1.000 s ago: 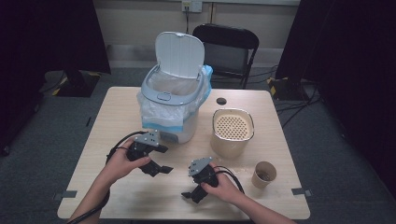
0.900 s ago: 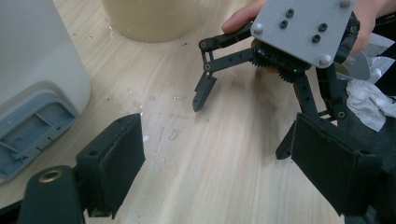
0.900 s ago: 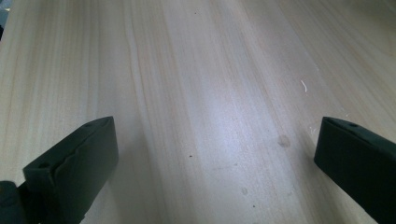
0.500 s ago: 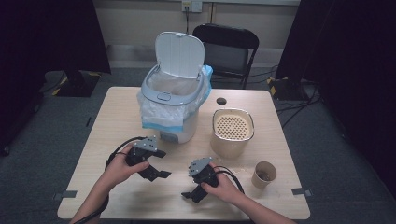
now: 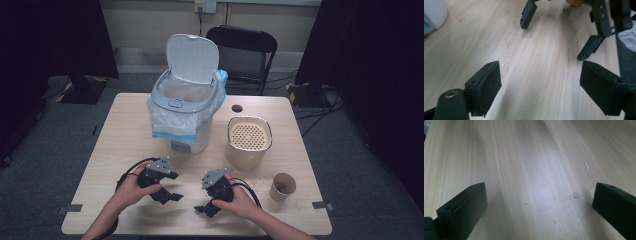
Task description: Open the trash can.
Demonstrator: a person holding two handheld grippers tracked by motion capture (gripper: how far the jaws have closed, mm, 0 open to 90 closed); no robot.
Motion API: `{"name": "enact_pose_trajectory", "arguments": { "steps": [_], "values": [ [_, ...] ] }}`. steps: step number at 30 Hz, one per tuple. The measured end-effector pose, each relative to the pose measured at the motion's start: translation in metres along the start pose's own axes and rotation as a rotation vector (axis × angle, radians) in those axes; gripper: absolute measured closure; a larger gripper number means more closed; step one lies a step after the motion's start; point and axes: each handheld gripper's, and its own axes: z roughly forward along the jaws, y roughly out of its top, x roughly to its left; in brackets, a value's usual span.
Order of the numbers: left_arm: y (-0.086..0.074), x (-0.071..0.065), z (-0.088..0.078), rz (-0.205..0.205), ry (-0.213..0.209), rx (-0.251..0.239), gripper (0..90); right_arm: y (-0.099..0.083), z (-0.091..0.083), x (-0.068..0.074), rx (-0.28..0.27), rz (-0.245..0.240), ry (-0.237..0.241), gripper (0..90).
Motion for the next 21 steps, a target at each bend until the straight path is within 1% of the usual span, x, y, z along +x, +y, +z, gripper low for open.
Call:
{"name": "enact_pose_trajectory", "arguments": {
  "steps": [2,3,5,7,10,11,14,15,16,17,19,20,21],
  "values": [
    [-0.003,0.000,0.002,0.001,0.000,-0.002,16.9,0.000,0.000,0.000,-0.001,-0.001,0.001,0.0],
    [-0.004,0.000,0.004,0.000,0.002,-0.011,16.9,0.000,0.000,0.000,-0.001,-0.002,0.001,0.0],
    [-0.006,-0.001,0.006,0.013,0.000,-0.009,16.9,0.000,0.000,0.000,0.000,-0.001,0.001,0.0],
    [-0.008,-0.002,0.008,0.010,-0.004,-0.007,16.9,0.000,0.000,0.000,-0.001,-0.001,0.003,0.0],
    [-0.011,-0.002,0.011,0.019,-0.004,0.008,16.7,0.000,0.000,0.000,-0.002,-0.005,0.006,0.0],
    [-0.012,-0.002,0.012,0.028,0.000,0.007,16.6,0.000,0.000,0.000,-0.002,-0.004,0.007,0.0],
    [-0.015,-0.003,0.013,0.026,0.002,0.000,16.6,-0.001,-0.001,0.000,-0.002,-0.006,0.013,0.0],
    [-0.015,-0.004,0.013,0.035,0.004,0.005,16.6,-0.001,-0.001,0.000,0.000,-0.008,0.015,0.0],
    [-0.016,-0.004,0.014,0.034,0.002,-0.003,16.6,-0.001,-0.001,0.000,-0.003,-0.014,0.019,0.0],
    [-0.017,-0.004,0.015,0.038,0.002,0.002,16.6,-0.001,-0.002,0.000,0.001,-0.011,0.017,0.6],
    [-0.019,-0.005,0.016,0.041,0.008,0.015,16.6,0.000,-0.003,0.000,0.000,-0.011,0.022,3.5],
    [-0.021,-0.005,0.017,0.047,0.007,0.014,16.6,0.000,-0.004,0.000,0.004,-0.019,0.022,6.9],
    [-0.022,-0.006,0.018,0.051,0.005,0.023,16.6,0.001,-0.005,0.000,-0.001,-0.025,0.024,13.3]
  ]
}}
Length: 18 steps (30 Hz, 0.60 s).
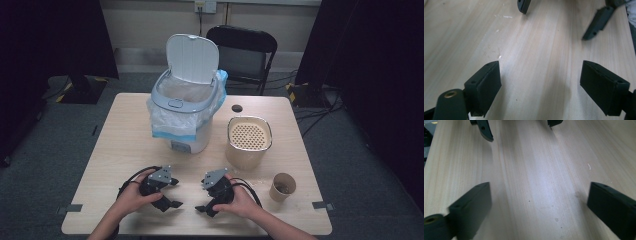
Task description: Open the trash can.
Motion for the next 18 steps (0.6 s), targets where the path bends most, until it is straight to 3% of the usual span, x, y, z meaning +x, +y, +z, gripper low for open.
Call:
{"name": "enact_pose_trajectory", "arguments": {
  "steps": [1,3,11,15,18],
  "values": [
    [-0.001,-0.001,0.000,0.002,-0.002,0.000,16.6,0.001,-0.002,-0.001,-0.002,0.002,0.004,17.4],
    [-0.002,-0.001,0.001,0.004,-0.005,-0.002,16.3,0.001,-0.004,-0.001,0.005,0.005,0.001,12.9],
    [-0.007,-0.002,0.001,0.023,0.015,-0.025,15.8,0.003,-0.019,-0.009,-0.014,0.002,0.023,14.3],
    [-0.009,-0.001,0.001,0.064,0.035,-0.031,15.6,0.004,-0.026,-0.010,-0.016,0.001,0.027,14.3],
    [-0.011,-0.001,0.001,0.069,0.039,-0.039,15.5,0.004,-0.031,-0.010,-0.018,0.003,0.032,14.3]
  ]
}}
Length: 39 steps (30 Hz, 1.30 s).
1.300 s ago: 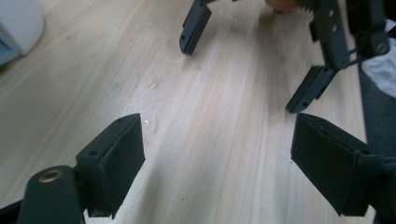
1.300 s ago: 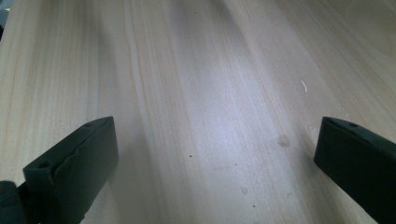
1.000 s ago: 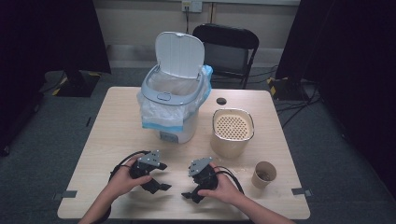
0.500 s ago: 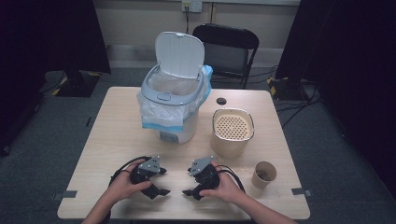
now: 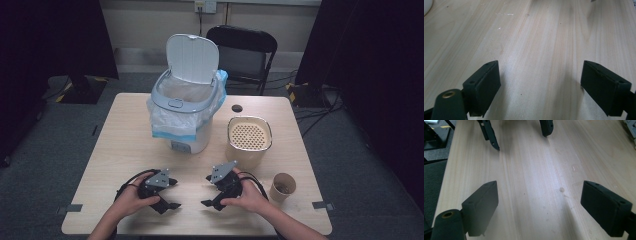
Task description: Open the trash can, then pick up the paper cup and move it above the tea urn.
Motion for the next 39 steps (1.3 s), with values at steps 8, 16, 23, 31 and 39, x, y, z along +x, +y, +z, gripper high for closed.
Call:
{"name": "enact_pose_trajectory", "arguments": {
  "steps": [8,16,23,31,39],
  "values": [
    [-0.003,-0.002,0.000,0.016,0.013,-0.007,14.9,-0.003,-0.018,-0.006,0.003,0.005,-0.008,14.3],
    [-0.004,-0.002,-0.001,0.022,0.012,-0.012,14.8,-0.003,-0.041,-0.009,-0.007,0.016,-0.013,14.4],
    [-0.003,-0.002,-0.001,0.024,0.013,-0.008,14.5,-0.001,-0.060,-0.009,-0.012,0.016,-0.016,14.4],
    [-0.004,-0.002,-0.001,0.019,0.016,-0.011,14.4,-0.001,-0.084,-0.008,-0.030,0.033,-0.021,14.4],
    [-0.004,-0.002,-0.001,0.019,0.015,-0.011,14.4,-0.007,-0.109,-0.012,-0.027,0.049,-0.050,14.4]
  ]
}}
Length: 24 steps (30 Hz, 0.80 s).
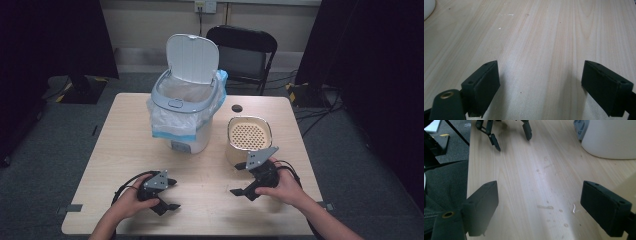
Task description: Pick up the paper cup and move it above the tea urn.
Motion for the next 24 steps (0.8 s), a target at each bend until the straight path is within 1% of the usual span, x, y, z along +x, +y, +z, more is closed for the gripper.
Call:
{"name": "enact_pose_trajectory", "arguments": {
  "steps": [2,5,8,15,18,22,24],
  "values": [
    [0.000,0.000,0.000,0.000,0.001,0.000,14.4,-0.002,-0.006,-0.001,0.001,0.000,-0.004,14.4],
    [0.000,0.000,0.000,0.003,0.000,0.002,14.4,-0.005,-0.014,-0.002,0.018,-0.004,-0.012,14.4],
    [0.000,0.000,0.000,-0.004,-0.001,-0.004,14.4,-0.010,-0.021,-0.003,0.027,0.000,-0.025,14.3],
    [0.000,0.000,0.000,-0.001,0.000,0.000,14.4,-0.021,-0.033,-0.005,0.020,0.023,-0.036,14.2],
    [0.000,0.000,0.000,-0.001,0.000,0.000,14.4,-0.025,-0.039,-0.007,0.017,0.029,-0.055,14.2],
    [0.000,0.000,0.000,0.002,0.000,0.002,14.3,-0.028,-0.046,-0.008,0.010,0.034,-0.065,14.2],
    [0.000,0.000,0.000,0.003,0.000,0.002,14.3,-0.031,-0.051,-0.010,0.013,0.045,-0.076,14.2]
  ]
}}
